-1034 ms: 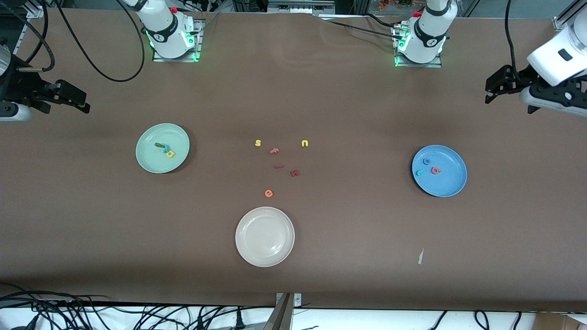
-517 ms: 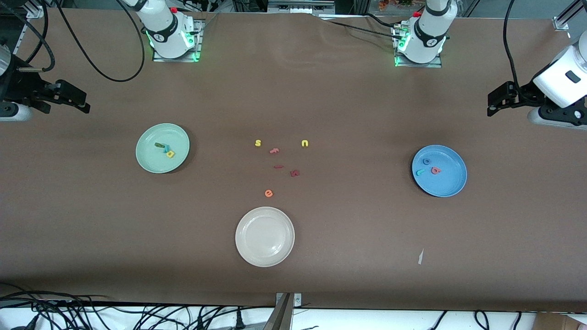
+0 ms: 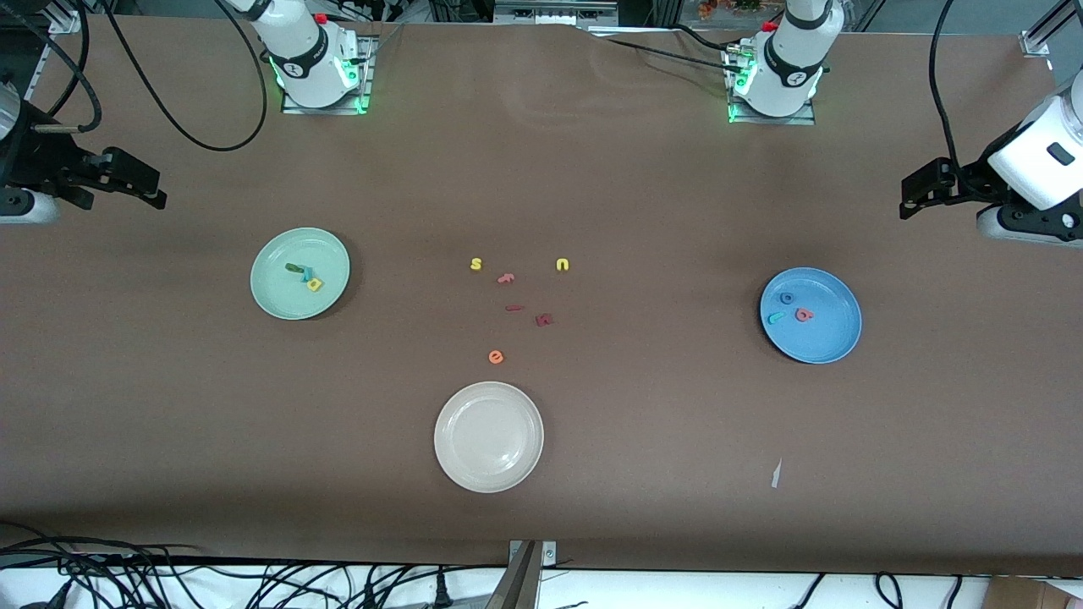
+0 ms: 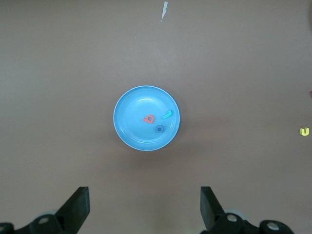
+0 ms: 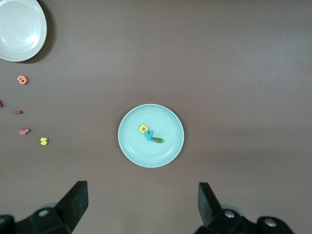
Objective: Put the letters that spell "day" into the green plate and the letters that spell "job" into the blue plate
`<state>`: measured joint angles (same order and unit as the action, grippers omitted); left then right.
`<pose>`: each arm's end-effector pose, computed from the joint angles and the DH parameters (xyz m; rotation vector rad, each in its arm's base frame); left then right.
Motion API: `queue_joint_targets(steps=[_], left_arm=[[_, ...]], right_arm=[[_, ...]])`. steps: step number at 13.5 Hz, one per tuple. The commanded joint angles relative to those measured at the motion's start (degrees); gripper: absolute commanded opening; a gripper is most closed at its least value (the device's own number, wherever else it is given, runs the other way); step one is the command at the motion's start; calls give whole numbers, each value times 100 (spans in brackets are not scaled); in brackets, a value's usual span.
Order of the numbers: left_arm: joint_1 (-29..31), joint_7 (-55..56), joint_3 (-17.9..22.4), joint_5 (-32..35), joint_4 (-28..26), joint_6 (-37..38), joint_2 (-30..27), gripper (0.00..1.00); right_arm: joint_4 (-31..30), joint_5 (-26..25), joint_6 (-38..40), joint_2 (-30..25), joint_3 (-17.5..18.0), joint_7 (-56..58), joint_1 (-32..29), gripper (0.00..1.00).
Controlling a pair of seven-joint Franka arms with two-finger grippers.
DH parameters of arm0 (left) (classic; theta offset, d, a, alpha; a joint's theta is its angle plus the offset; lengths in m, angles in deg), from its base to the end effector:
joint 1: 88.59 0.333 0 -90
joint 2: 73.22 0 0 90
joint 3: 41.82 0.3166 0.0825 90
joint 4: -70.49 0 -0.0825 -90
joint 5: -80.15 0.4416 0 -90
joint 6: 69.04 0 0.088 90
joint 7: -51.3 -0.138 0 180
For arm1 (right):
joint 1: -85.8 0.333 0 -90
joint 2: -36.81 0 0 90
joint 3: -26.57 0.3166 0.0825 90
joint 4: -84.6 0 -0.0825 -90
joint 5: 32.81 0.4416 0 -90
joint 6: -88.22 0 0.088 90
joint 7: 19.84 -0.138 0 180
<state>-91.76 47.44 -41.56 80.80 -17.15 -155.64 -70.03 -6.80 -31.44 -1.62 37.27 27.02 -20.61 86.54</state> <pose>0.6196 -0.0299 0.5765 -3.1230 0.1843 0.1157 0.6120 0.0160 0.5761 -3.1177 -0.0109 0.0556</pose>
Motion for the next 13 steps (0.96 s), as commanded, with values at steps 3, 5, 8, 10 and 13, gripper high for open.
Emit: queue_joint_targets(steps=[3,5,8,10,13], left_arm=[[-61,26,97,-152,230,143,68,100],[-52,34,97,-152,230,143,68,100],[-52,35,97,-152,221,152,68,100],[-35,35,97,-161,212,152,77,100],[-35,34,97,-161,212,152,77,100]], right_arm=[[-80,-41,-25,-72,34,-10,-30,100],[-80,-41,-25,-81,34,-19,-30,100],[-80,-41,-25,-81,34,-10,-30,100],[-80,-41,-16,-81,34,-10,-30,100],[-80,-41,-16,-72,34,-45,-30,100]])
